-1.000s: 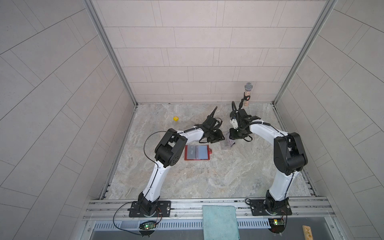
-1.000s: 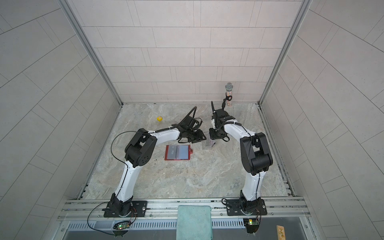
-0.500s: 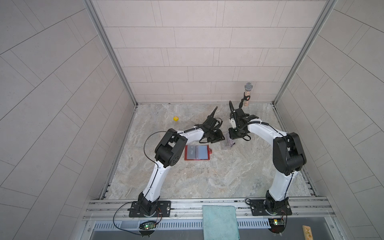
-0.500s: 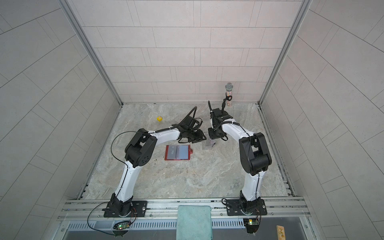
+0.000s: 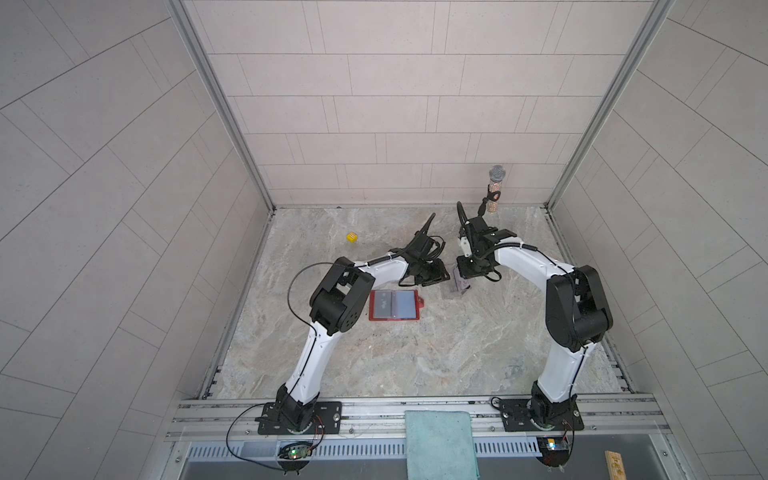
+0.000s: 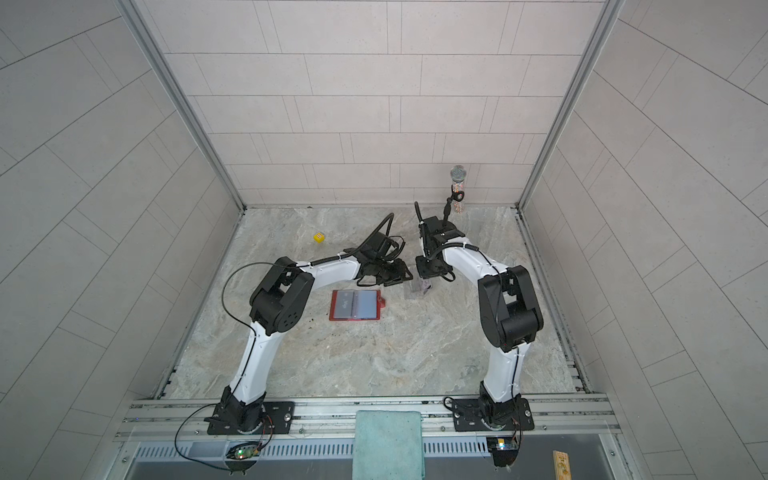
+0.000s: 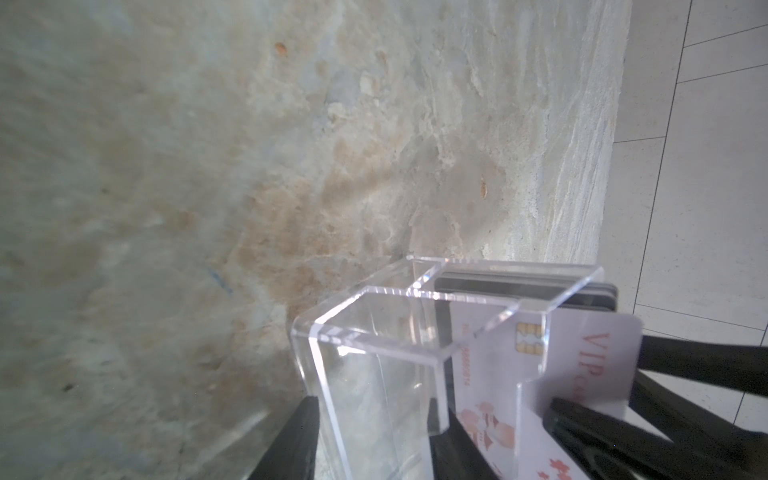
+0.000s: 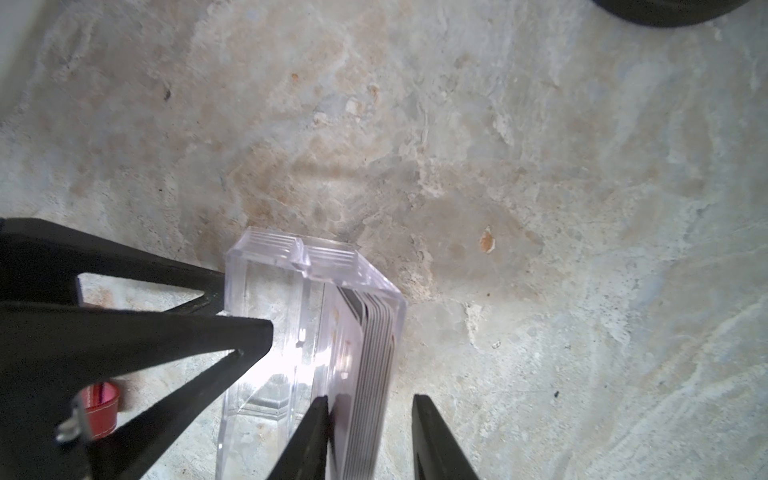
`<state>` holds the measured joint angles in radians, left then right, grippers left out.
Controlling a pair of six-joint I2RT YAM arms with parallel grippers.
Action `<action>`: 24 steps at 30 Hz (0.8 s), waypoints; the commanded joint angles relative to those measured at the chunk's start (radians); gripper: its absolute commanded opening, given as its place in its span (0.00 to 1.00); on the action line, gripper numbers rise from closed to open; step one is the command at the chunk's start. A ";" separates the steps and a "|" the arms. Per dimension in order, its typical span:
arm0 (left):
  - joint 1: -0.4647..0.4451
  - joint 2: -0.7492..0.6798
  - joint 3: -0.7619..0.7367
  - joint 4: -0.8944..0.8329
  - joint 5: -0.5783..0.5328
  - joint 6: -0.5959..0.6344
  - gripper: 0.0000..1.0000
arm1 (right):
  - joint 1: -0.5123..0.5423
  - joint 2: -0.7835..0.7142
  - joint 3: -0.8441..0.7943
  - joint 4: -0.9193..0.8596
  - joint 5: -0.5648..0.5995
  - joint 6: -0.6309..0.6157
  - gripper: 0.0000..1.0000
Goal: Put the credit cards into the card holder
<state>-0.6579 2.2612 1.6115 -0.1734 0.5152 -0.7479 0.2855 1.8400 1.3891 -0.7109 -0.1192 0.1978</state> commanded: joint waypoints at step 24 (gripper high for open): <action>-0.005 0.009 -0.019 -0.054 -0.029 0.010 0.45 | 0.007 -0.074 0.019 -0.051 0.047 -0.010 0.21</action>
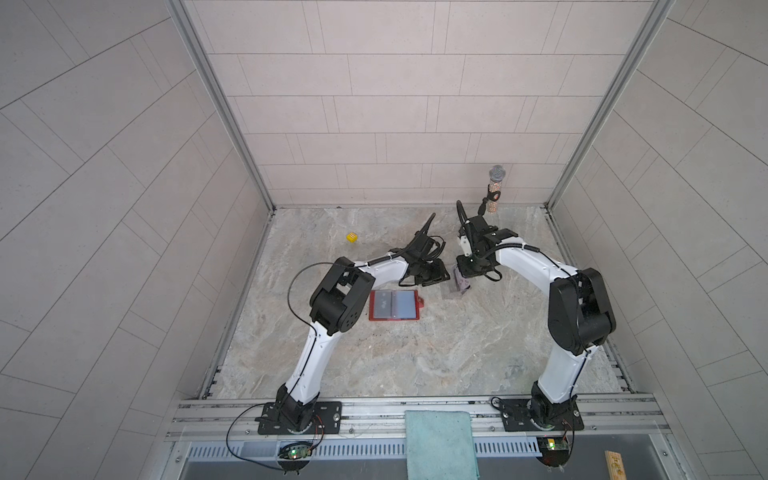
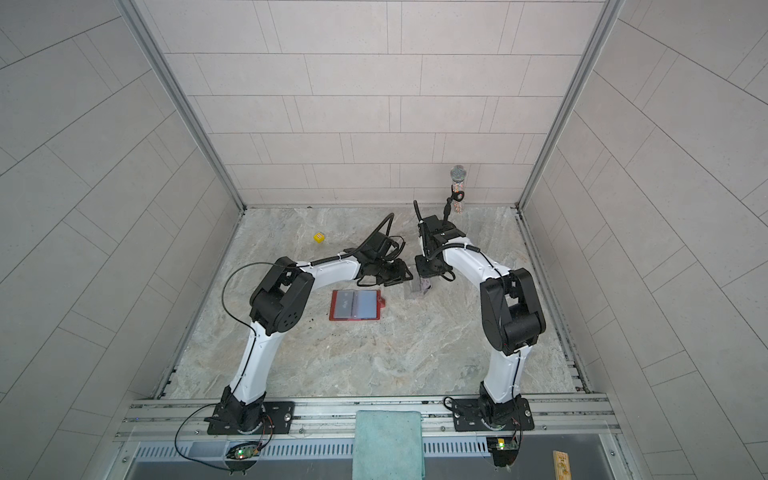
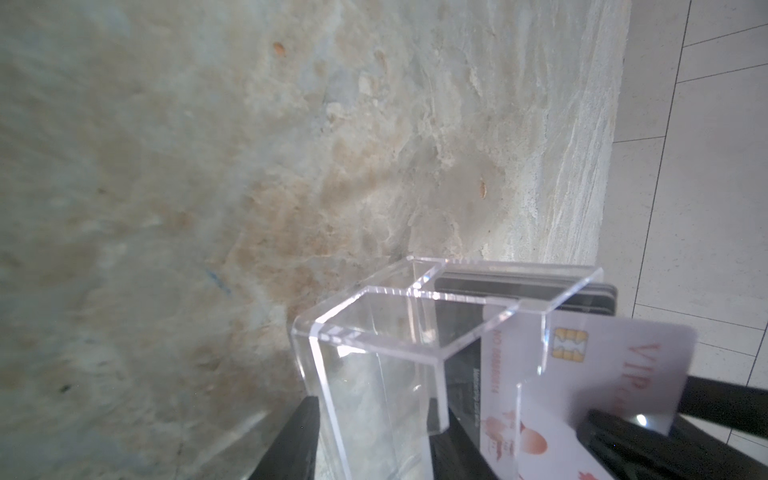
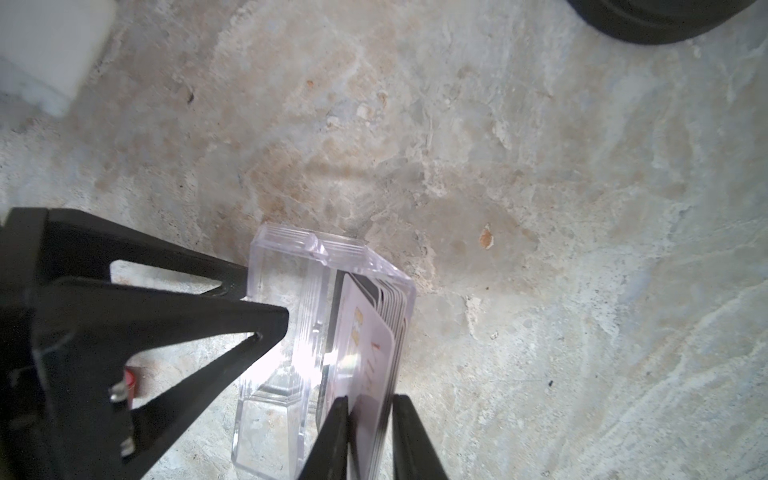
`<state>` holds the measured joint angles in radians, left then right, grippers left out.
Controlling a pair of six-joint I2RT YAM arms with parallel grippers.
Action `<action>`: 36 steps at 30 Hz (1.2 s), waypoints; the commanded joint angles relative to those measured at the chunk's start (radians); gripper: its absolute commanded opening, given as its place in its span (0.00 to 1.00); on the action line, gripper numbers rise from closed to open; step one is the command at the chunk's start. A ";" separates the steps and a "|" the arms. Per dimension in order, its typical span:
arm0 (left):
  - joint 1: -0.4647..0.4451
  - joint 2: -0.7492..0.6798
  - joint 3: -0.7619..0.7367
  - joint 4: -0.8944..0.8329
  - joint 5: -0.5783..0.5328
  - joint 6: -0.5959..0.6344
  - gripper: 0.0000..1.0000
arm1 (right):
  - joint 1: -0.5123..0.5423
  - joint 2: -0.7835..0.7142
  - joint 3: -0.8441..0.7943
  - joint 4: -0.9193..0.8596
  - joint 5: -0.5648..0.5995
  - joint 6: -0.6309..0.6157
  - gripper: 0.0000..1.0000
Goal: Put the credit cards into the card holder
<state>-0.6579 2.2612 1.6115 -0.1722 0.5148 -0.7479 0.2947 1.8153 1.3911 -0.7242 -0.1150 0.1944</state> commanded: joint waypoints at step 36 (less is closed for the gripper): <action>0.002 -0.236 -0.032 -0.080 0.010 0.127 0.60 | -0.063 -0.243 -0.111 0.110 -0.311 0.126 0.00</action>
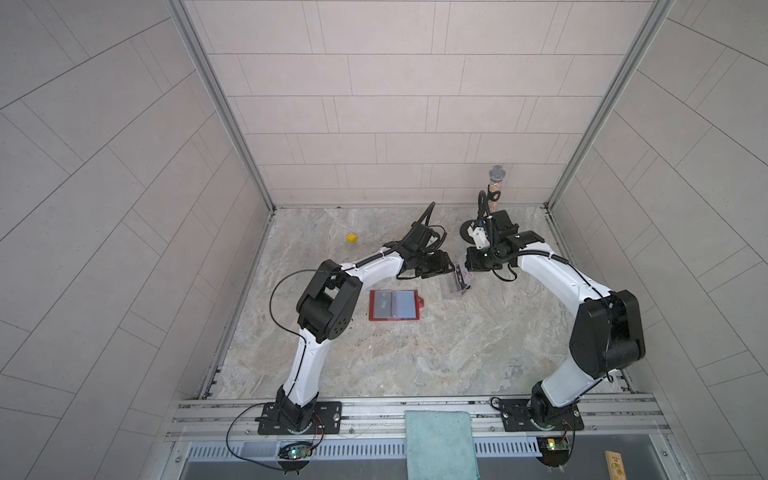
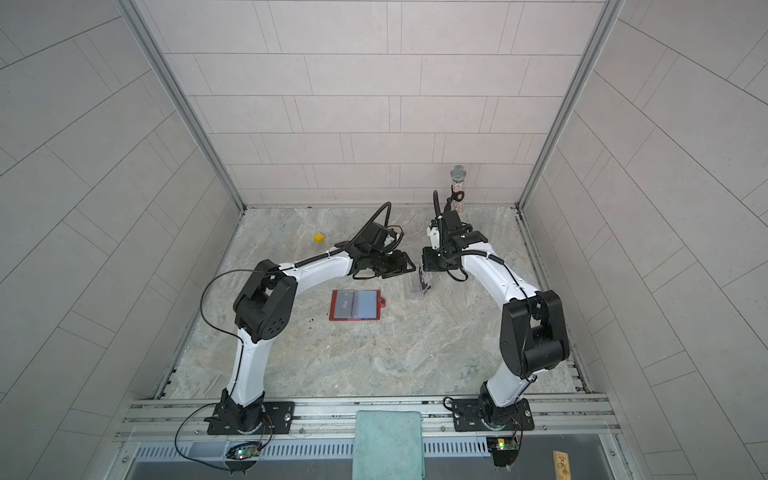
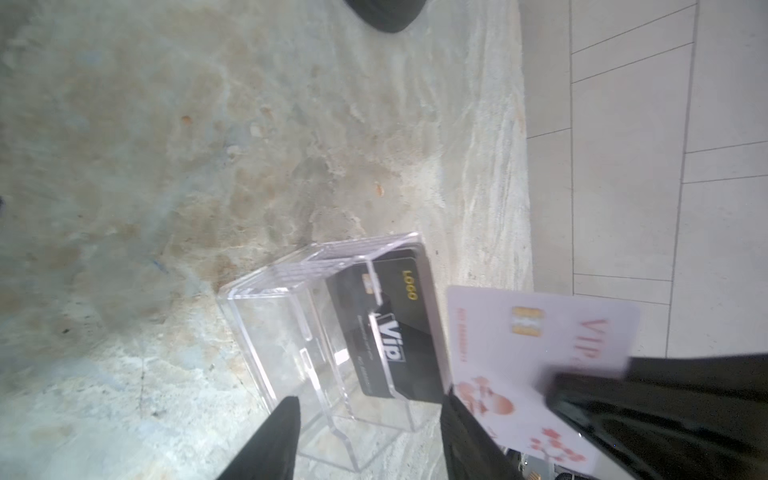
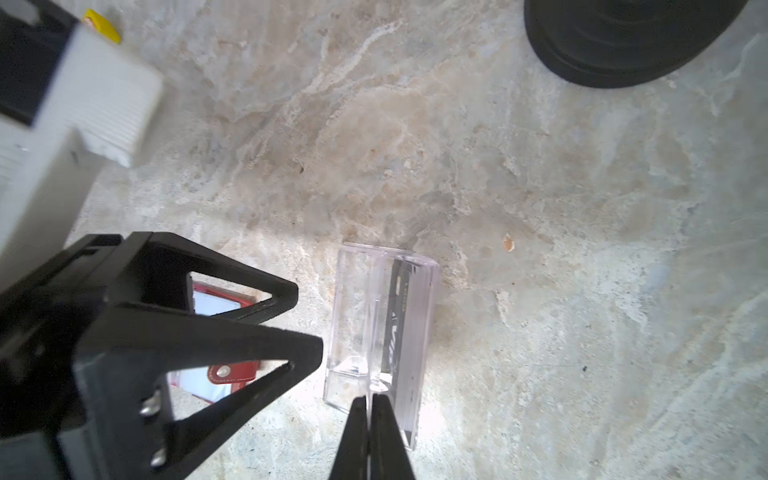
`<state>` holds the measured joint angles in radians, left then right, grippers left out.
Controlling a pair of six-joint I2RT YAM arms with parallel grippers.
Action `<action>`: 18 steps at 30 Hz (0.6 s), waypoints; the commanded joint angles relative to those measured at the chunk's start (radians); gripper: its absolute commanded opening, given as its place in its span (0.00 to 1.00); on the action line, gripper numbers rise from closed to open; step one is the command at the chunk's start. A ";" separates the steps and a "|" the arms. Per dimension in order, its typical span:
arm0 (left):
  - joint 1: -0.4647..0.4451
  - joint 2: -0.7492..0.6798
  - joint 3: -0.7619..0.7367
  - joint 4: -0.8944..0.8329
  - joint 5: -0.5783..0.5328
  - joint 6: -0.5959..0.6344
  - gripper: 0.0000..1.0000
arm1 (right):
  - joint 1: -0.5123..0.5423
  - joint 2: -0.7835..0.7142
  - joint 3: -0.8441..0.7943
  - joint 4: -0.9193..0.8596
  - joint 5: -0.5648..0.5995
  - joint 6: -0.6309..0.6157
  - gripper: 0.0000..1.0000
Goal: Put the credit cards into the card holder
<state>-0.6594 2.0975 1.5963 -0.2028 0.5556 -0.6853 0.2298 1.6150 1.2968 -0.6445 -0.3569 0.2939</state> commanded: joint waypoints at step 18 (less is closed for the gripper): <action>0.120 -0.518 -0.548 -0.020 -0.241 0.143 0.59 | 0.095 -0.147 -0.215 0.257 -0.199 0.171 0.00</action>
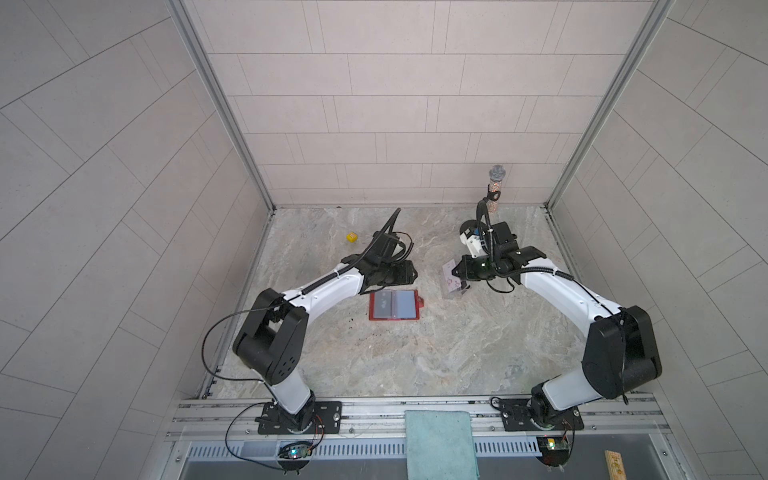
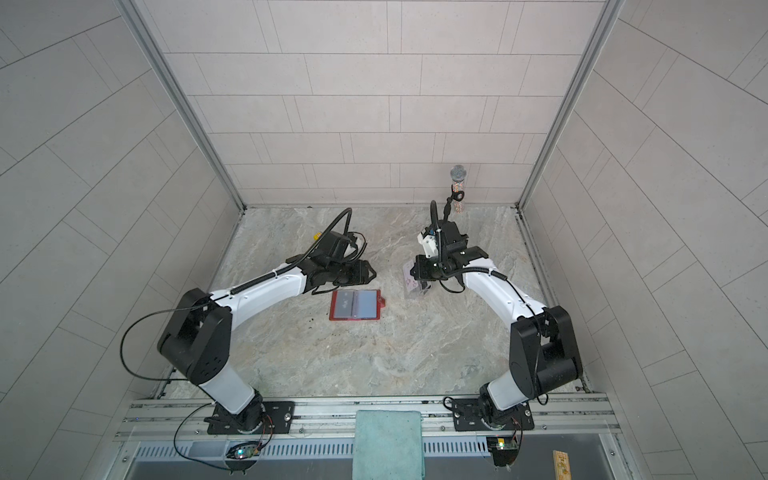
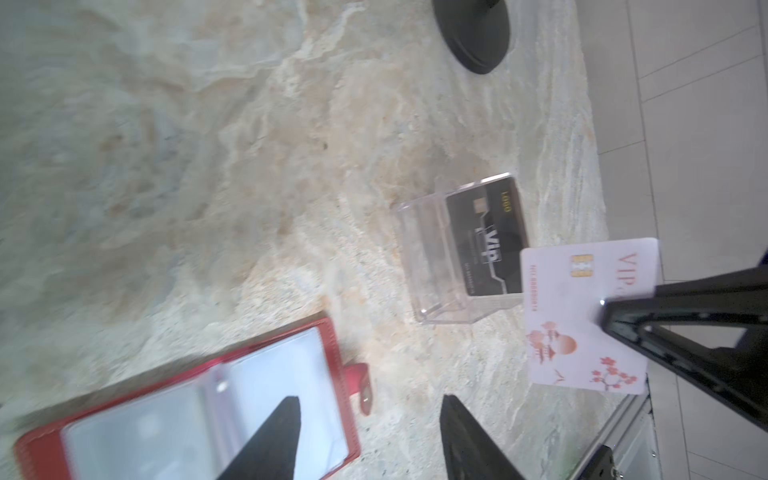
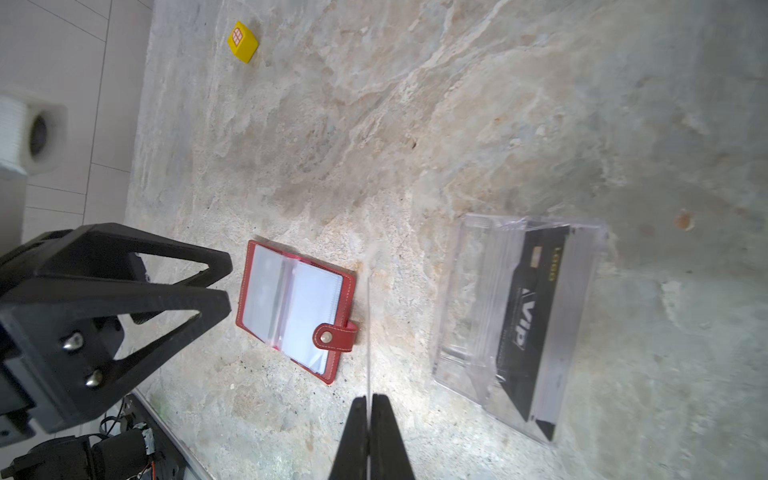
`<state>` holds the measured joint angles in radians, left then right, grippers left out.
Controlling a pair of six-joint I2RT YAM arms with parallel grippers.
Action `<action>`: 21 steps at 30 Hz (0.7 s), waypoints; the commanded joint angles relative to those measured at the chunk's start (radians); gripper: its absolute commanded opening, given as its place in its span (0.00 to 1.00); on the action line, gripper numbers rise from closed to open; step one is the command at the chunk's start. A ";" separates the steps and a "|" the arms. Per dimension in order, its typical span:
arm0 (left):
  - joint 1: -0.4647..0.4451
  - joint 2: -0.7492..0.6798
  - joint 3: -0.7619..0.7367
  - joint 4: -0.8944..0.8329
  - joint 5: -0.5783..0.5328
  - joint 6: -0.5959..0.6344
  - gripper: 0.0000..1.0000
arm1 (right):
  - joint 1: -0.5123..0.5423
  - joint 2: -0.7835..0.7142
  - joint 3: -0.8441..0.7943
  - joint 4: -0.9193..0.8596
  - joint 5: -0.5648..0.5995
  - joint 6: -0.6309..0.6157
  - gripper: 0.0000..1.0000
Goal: Put the credit cards into the card holder
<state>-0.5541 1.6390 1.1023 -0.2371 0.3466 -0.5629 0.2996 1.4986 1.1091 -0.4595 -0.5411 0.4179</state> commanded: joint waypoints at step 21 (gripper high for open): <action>0.141 -0.266 -0.432 0.092 -0.046 0.032 0.59 | 0.276 0.101 -0.180 0.461 0.036 0.283 0.00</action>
<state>-0.4362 1.3899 0.6998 -0.1825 0.2920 -0.5468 0.5514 1.5784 0.9344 -0.0891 -0.5114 0.6464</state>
